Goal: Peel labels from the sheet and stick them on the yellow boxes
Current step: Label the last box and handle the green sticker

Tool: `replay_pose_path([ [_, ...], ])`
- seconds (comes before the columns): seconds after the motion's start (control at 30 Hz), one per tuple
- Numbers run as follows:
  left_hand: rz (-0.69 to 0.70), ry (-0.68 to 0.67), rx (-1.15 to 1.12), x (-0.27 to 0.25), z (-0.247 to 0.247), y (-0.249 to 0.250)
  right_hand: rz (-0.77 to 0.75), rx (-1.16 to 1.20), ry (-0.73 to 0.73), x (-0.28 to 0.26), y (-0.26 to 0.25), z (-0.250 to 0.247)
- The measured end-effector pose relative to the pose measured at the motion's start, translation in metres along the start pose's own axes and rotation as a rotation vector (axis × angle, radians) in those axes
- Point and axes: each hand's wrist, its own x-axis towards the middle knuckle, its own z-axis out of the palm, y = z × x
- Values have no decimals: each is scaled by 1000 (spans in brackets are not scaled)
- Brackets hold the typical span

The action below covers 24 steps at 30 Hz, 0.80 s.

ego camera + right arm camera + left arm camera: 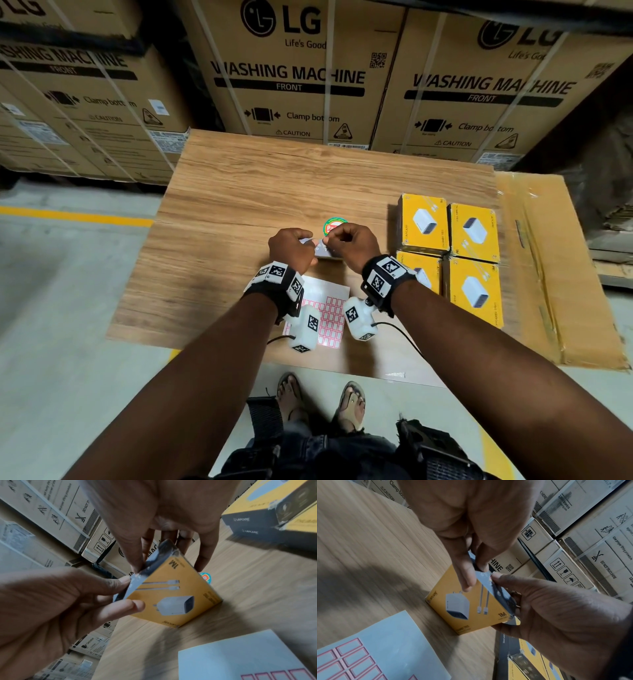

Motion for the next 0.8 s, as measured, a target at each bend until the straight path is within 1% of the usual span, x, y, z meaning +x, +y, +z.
replay_pose_path([
  [0.13, -8, -1, 15, -1, 0, 2, -13, 17, 49, -3, 0, 3],
  [0.23, -21, 8, -18, 0, 1, 3, -8, 33, 76, -3, 0, 5],
  [0.3, -24, 15, -16, -1, 1, 4, -4, 20, 75, -4, -1, 6],
  [0.43, -23, 25, -17, 0, 1, 4, 3, -32, -18, -1, 2, 5],
  [0.5, -27, 20, -23, -1, 0, 4, 14, -42, -28, -1, 1, 4],
  [0.63, -31, 7, -30, -1, -1, 5, 69, 32, -34, -3, -4, 2],
  [0.7, -31, -4, -27, -1, -1, 4, 82, 48, -62, -1, -6, 0],
  [0.8, -27, -7, -36, -1, -2, 3, 142, 80, -120, 2, -6, -3],
])
